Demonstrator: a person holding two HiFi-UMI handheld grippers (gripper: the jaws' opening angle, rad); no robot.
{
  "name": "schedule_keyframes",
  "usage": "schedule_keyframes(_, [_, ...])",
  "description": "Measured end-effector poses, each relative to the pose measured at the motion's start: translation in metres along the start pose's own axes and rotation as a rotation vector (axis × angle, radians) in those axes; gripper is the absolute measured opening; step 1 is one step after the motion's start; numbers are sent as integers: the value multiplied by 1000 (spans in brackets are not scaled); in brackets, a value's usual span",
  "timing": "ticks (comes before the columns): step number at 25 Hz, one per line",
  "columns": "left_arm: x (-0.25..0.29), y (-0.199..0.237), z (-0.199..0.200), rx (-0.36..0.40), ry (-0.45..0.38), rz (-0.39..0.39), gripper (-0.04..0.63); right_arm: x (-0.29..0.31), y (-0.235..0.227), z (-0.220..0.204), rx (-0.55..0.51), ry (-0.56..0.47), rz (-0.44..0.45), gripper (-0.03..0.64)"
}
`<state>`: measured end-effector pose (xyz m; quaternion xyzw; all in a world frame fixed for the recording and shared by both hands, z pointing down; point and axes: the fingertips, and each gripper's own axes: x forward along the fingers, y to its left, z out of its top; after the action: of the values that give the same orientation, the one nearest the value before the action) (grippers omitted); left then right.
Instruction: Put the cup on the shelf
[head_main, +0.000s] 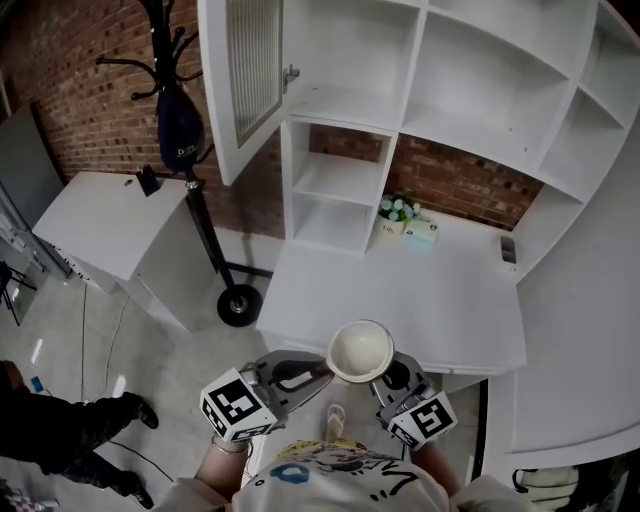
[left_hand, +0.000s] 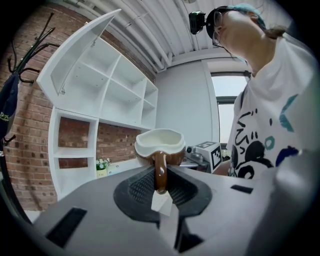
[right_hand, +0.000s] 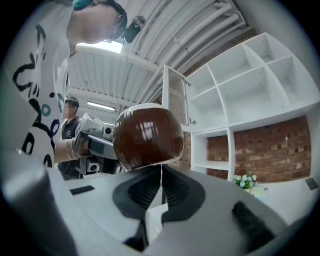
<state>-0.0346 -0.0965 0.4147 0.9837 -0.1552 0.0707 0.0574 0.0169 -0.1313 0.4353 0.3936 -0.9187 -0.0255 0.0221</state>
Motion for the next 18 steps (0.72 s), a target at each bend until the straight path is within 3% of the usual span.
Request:
schedule_keyframes(10, [62, 67, 44, 49, -39, 71, 55, 36, -95, 20, -48, -15, 13, 28])
schedule_keyframes(18, [98, 96, 47, 55, -25, 116, 55, 49, -140, 9, -34, -9, 24, 28])
